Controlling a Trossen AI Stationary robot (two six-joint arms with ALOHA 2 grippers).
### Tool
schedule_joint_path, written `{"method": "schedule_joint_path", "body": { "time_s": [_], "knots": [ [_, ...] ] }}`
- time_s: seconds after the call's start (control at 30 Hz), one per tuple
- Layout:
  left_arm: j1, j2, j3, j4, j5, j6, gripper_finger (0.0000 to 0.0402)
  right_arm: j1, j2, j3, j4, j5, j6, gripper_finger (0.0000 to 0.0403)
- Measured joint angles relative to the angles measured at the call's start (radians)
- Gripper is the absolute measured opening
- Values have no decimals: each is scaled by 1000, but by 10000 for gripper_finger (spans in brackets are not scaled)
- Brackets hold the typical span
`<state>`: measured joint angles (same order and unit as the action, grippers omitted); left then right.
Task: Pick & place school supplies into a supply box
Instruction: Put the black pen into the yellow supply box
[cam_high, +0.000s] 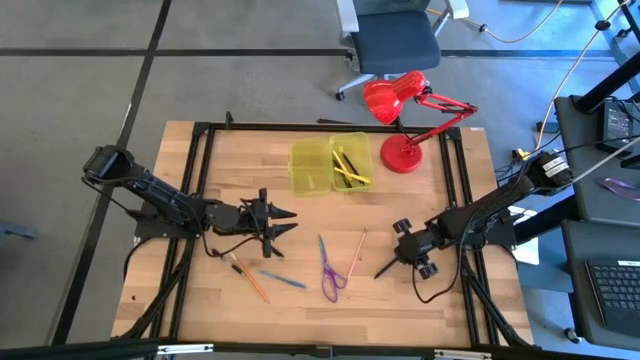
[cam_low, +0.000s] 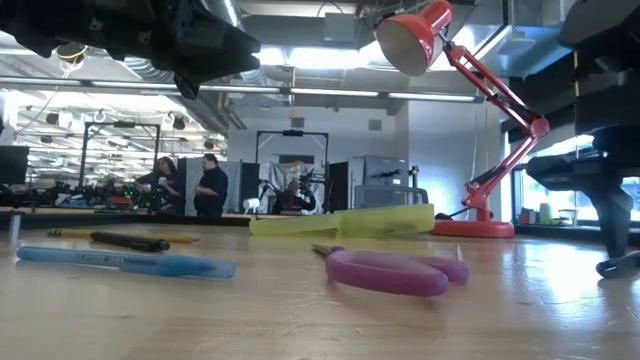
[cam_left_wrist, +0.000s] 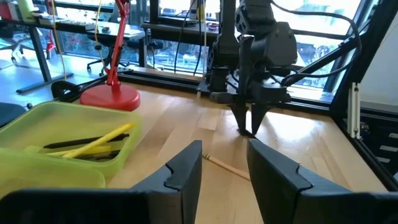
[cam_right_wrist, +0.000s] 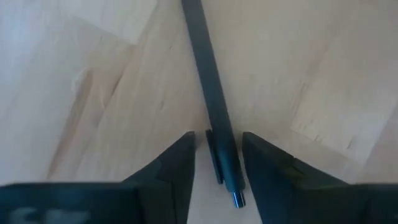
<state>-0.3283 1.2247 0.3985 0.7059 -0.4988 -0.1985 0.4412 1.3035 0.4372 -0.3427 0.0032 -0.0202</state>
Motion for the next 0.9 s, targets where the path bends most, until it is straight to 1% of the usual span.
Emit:
{"method": "schedule_joint_path", "body": {
  "time_s": [0.17, 0.27, 0.47, 0.57, 0.7, 0.83, 0.9],
  "knots": [
    [0, 0, 0, -4, 3, 2, 120, 0, -4, 0, 5, -1, -7, 69],
    [0, 0, 0, -6, 3, 2, 120, 0, -4, -1, 4, 0, -7, 42],
    [0, 0, 0, -7, 0, 2, 120, -1, -7, 23, -5, 1, 24, 42],
    [0, 0, 0, -7, -30, 2, 120, -12, -5, 58, -33, 8, 72, 45],
    [2, -3, 0, -6, -76, 2, 120, -35, -8, 131, -39, 16, 124, 34],
    [3, -3, 0, -7, -85, 2, 120, -58, -8, 202, -85, 86, 152, 31],
    [3, -3, 0, -7, -85, 2, 120, -76, -8, 238, -102, 141, 175, 33]
  ]
}}
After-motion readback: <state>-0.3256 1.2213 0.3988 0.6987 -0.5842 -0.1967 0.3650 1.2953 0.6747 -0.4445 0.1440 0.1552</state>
